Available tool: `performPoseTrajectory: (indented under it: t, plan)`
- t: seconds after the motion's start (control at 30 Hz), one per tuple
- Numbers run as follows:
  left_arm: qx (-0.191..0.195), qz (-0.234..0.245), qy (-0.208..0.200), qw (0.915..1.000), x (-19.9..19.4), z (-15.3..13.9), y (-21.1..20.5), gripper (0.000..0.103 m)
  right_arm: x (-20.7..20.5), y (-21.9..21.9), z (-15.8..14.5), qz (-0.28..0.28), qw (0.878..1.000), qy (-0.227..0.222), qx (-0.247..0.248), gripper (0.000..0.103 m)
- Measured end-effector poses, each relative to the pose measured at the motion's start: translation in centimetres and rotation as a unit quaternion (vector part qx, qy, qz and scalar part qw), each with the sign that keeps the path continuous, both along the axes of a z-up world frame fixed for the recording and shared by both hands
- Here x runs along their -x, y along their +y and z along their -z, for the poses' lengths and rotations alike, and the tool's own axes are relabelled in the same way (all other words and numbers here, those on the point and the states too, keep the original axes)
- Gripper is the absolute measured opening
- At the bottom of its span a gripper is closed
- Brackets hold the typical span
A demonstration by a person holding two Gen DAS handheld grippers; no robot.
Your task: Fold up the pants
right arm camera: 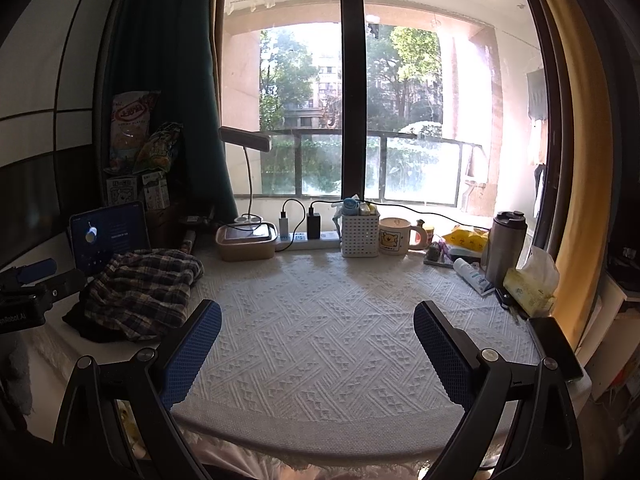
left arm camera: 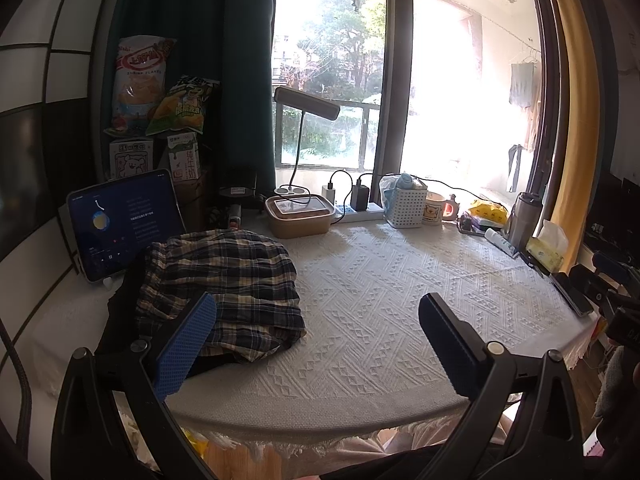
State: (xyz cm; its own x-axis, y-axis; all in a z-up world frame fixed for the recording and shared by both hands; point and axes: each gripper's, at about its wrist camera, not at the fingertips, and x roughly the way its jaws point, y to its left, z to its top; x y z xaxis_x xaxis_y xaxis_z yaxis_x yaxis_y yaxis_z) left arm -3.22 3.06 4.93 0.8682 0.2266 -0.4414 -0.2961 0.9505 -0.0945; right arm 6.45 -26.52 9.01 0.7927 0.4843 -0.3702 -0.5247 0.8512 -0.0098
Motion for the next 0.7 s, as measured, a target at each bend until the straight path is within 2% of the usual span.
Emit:
performPoseTrajectory:
  t: [0.7]
  plan:
    - [-0.008,0.016,-0.006,0.9998,-0.2,0.0,1.1,0.1,0.0,0.0,0.0,-0.001,1.0,-0.001,0.0,0.098]
